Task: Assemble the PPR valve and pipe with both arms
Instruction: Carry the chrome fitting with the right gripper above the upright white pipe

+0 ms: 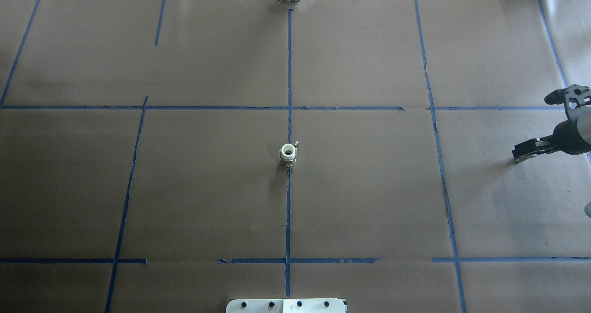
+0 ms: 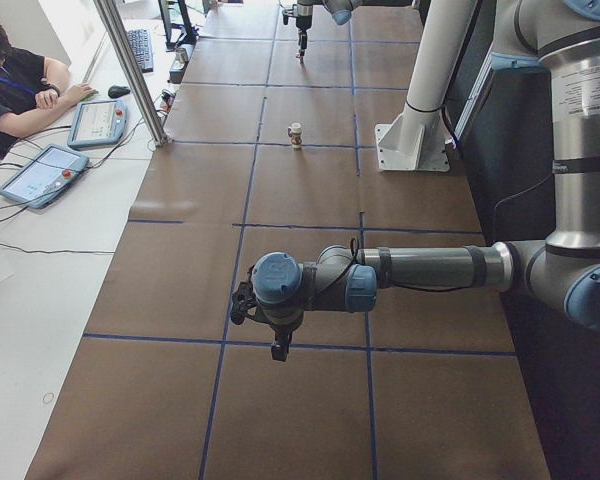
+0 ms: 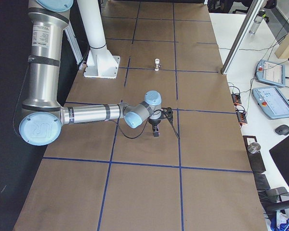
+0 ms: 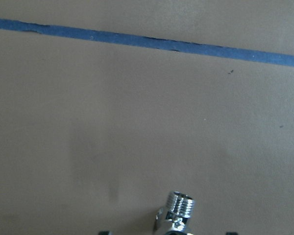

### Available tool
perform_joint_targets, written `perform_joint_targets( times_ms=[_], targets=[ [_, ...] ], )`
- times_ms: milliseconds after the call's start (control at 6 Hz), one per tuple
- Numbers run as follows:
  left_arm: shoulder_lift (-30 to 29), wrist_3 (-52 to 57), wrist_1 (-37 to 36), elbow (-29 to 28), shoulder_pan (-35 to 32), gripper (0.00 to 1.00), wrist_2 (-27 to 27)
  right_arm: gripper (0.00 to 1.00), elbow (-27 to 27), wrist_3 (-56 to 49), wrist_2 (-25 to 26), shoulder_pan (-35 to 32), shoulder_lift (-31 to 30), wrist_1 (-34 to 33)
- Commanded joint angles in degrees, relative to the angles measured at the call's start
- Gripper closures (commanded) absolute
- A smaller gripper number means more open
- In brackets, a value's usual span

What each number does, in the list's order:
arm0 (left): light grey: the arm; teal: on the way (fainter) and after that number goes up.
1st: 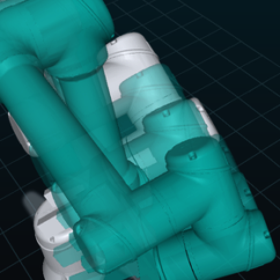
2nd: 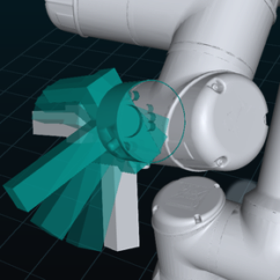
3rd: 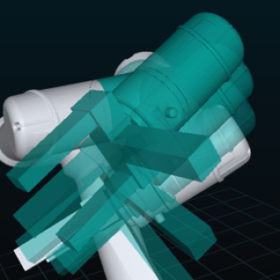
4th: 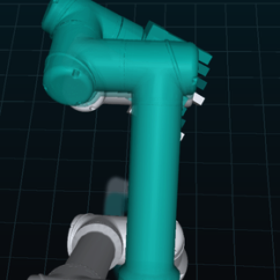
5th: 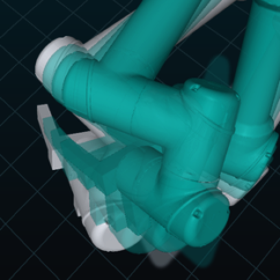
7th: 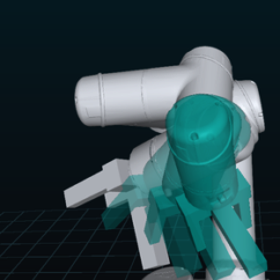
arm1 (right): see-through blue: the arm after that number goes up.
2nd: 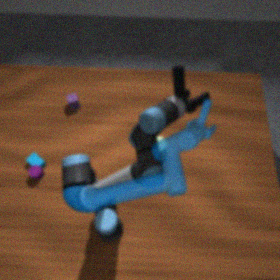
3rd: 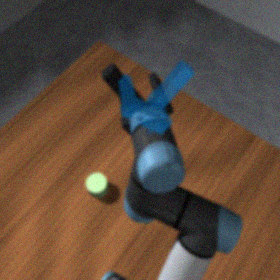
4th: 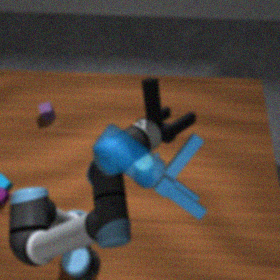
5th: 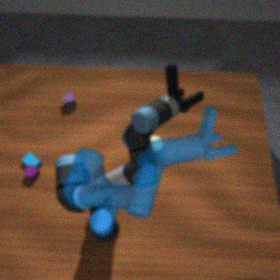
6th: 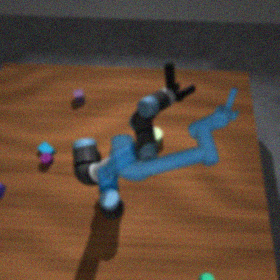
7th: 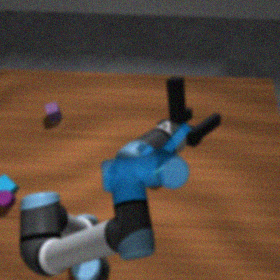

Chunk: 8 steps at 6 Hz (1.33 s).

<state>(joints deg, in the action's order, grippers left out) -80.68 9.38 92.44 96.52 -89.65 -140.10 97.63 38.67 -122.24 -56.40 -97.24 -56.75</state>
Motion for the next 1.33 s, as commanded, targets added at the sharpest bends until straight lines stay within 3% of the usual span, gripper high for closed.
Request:
perform_joint_targets(
  times_ms=[0,667,833,1167],
  targets=[
    [-0.09,-0.41,0.02,0.16,0.0,0.0,0.0,0.97,-0.68,-0.26,1.04,-0.03,-0.05,0.07],
    [0.0,-0.59,0.03,0.33,0.0,0.0,0.0,1.0,2.9,0.34,0.16,-0.21,1.61,-1.94],
    [0.0,-1.46,-0.06,0.42,0.0,0.0,0.09,1.0,7.1,1.05,0.25,-0.21,4.49,-9.44],
    [0.35,-6.74,-0.15,1.13,-0.09,0.0,0.96,1.0,14.93,7.61,0.43,0.4,16.76,-30.95]
  ],
)
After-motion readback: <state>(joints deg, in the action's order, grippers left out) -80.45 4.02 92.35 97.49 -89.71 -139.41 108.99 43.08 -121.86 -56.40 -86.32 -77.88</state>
